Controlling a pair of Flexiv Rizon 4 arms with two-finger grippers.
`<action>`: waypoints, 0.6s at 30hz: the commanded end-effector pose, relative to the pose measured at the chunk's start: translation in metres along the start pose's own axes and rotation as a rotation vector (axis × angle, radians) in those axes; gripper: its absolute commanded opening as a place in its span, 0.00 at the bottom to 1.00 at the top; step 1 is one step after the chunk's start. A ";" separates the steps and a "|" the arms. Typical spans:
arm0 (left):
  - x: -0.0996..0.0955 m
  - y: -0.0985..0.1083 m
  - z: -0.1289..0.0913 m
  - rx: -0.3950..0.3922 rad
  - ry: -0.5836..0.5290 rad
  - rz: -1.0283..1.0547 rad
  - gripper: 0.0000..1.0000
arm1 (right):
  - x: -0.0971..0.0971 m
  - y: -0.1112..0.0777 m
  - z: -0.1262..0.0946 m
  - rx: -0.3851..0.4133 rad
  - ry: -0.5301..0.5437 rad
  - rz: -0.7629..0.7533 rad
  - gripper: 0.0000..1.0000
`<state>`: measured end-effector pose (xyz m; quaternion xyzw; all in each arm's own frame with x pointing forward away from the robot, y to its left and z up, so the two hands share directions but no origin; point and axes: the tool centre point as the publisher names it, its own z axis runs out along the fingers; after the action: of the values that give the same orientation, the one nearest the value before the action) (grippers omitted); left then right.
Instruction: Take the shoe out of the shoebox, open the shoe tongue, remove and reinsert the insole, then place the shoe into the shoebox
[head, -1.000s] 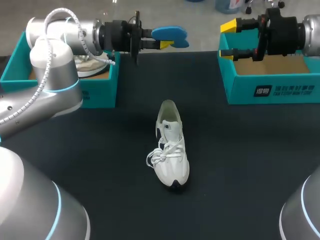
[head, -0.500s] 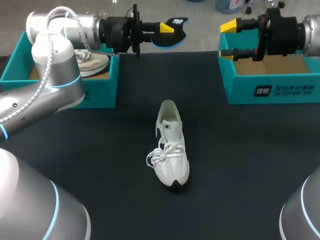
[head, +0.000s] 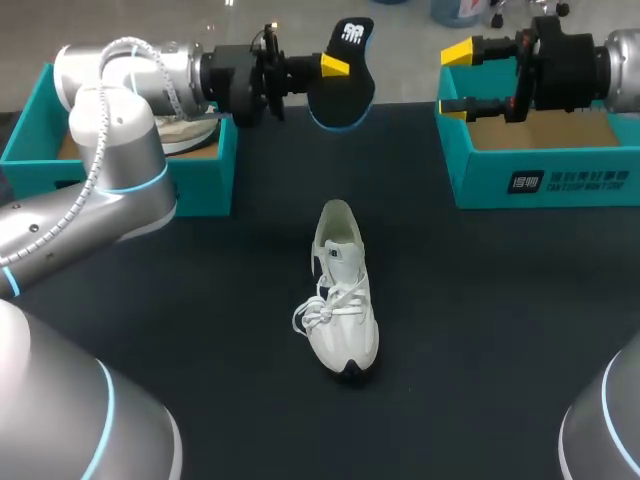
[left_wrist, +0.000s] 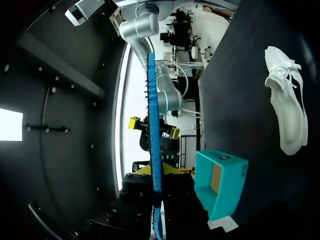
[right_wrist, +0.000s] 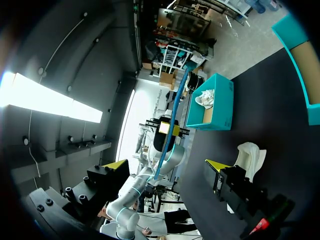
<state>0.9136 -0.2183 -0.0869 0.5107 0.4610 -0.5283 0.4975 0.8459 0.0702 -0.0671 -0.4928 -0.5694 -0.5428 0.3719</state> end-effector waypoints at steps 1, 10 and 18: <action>0.000 0.000 0.003 -0.007 0.102 0.036 0.00 | 0.000 0.000 0.001 -0.001 -0.002 0.000 1.00; 0.003 -0.003 0.013 0.009 0.077 0.056 0.00 | 0.009 0.007 0.014 0.050 -0.012 -0.013 1.00; 0.000 -0.002 0.028 0.016 0.038 0.118 0.00 | 0.010 0.012 0.034 0.106 0.001 0.011 1.00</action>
<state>0.9063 -0.2374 -0.0826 0.5551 0.4420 -0.4909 0.5055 0.8475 0.0962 -0.0575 -0.4796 -0.5875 -0.5206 0.3923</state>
